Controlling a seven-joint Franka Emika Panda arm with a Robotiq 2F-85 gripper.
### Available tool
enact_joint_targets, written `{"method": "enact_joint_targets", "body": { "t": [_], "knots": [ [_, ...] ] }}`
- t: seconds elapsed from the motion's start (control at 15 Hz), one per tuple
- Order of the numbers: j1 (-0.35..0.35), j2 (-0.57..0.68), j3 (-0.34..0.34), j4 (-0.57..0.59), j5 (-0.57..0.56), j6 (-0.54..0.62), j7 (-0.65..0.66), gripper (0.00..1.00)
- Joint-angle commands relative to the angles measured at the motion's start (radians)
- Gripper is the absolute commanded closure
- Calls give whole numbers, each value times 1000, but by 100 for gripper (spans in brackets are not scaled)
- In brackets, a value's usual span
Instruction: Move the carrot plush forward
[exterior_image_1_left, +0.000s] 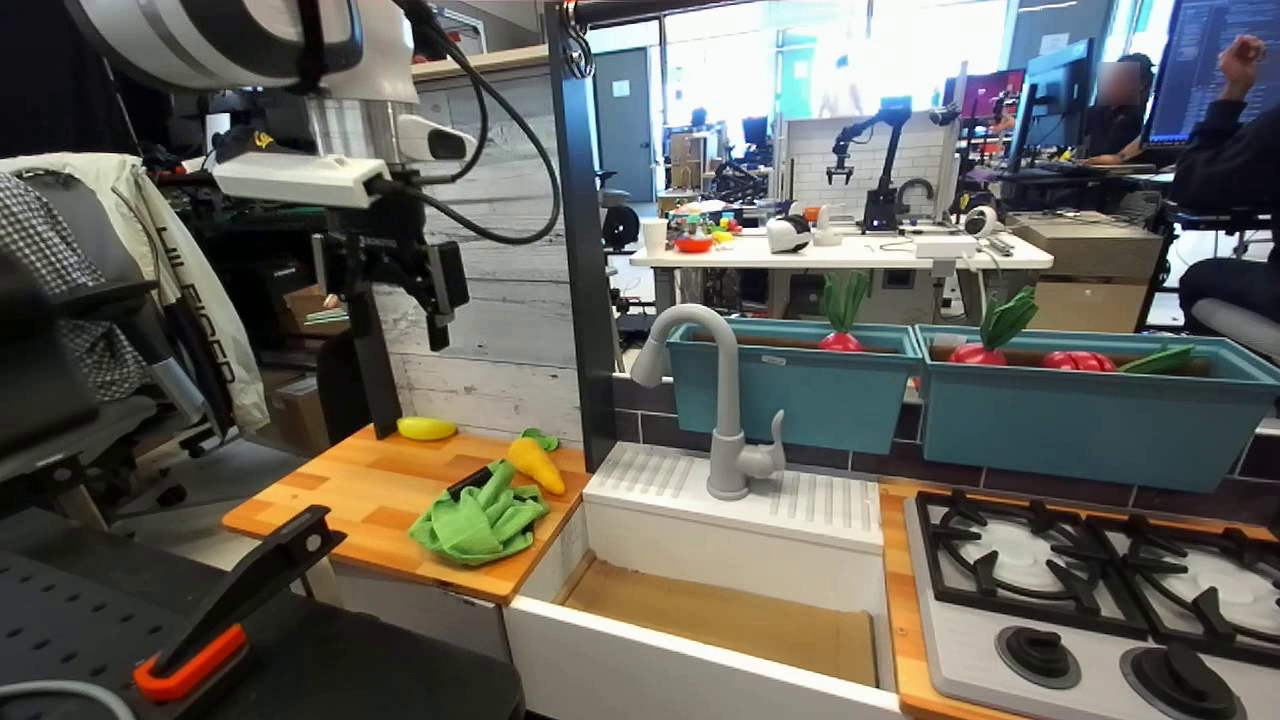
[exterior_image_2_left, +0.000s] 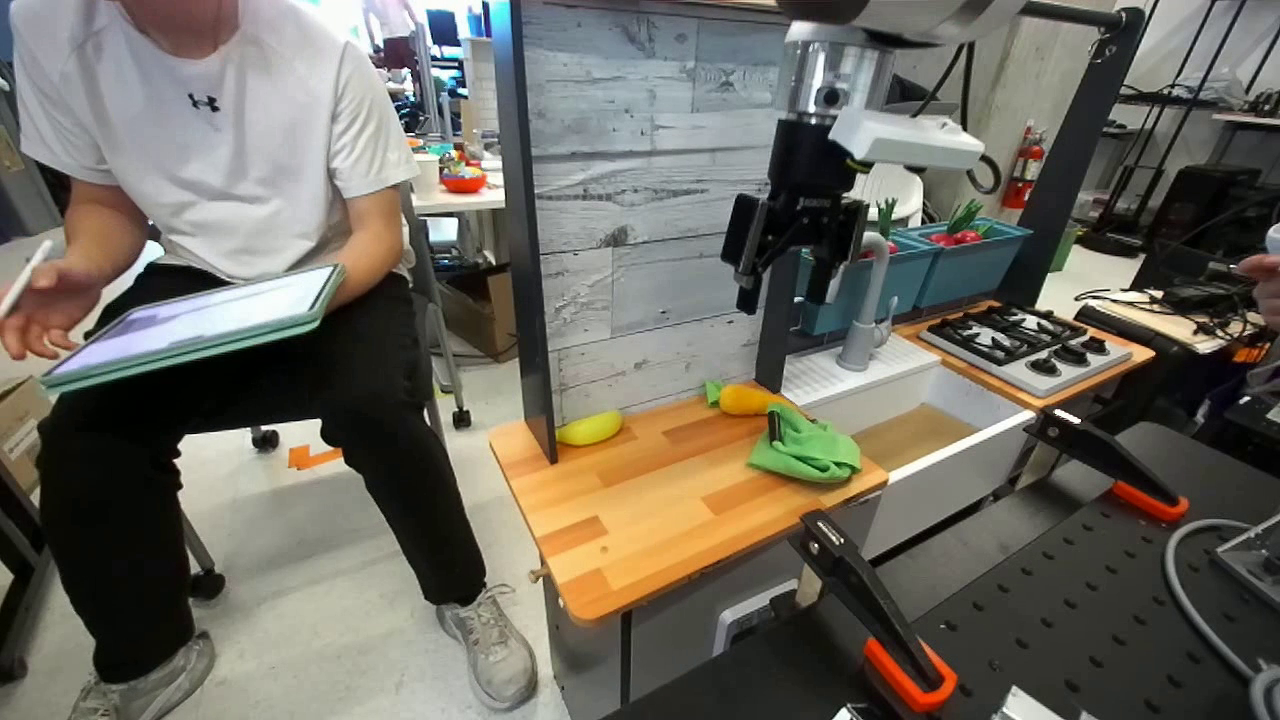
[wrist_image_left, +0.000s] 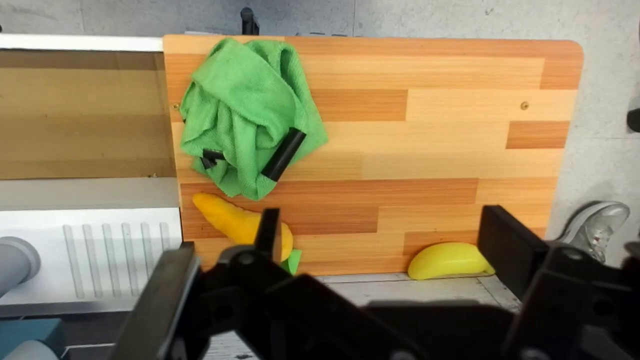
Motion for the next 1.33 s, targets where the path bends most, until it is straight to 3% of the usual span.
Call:
{"method": "enact_joint_targets", "body": {
  "t": [0.0,0.47,0.93,1.27],
  "knots": [
    [-23,172,13,175,-11,-46,-72,0],
    [-25,371,-10,340,-82,-45,-117,0],
    [-15,477,-77,465,-137,-35,-75,0],
    [-2,536,-80,506,-143,-24,-40,0]
  ]
}}
